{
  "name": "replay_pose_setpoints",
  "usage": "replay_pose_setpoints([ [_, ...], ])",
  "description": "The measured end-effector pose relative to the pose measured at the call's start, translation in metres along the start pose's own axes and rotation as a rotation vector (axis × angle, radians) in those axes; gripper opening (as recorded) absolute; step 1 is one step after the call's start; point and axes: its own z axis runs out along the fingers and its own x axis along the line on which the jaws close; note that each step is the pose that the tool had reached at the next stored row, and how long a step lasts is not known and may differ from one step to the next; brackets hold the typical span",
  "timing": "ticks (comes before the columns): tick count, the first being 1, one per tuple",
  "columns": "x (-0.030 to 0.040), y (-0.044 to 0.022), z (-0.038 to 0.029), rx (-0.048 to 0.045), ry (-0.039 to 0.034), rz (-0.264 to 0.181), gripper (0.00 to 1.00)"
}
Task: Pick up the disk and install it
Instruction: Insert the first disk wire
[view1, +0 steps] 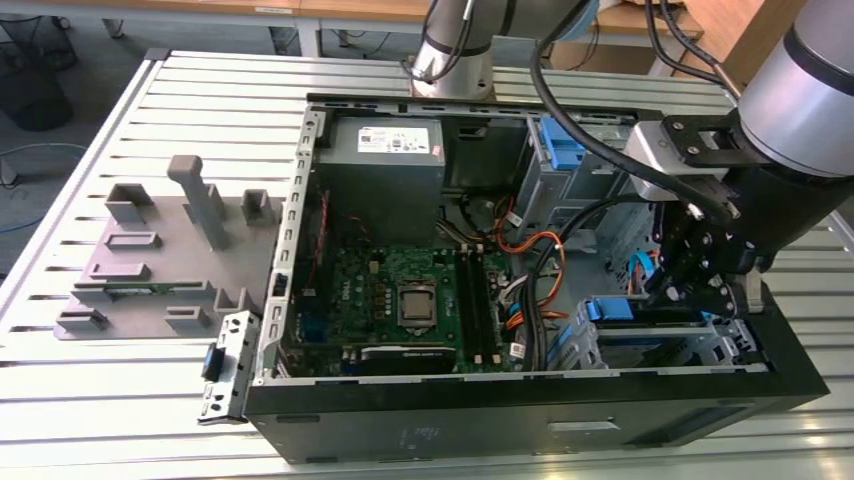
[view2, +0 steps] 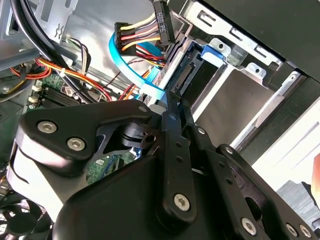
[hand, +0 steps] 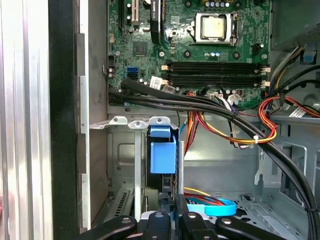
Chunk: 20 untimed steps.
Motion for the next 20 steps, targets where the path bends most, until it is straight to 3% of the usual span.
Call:
replay_pose_setpoints([
  [6,0.0,0.0007,0.0015,0.0067,0.0004,0.0,0.16],
  [18,-0.0001,0.0007,-0.001,0.0068,-0.0008,0.0,0.16],
  [20,0.0,0.0011,-0.001,0.0105,-0.0021,0.0,0.16],
])
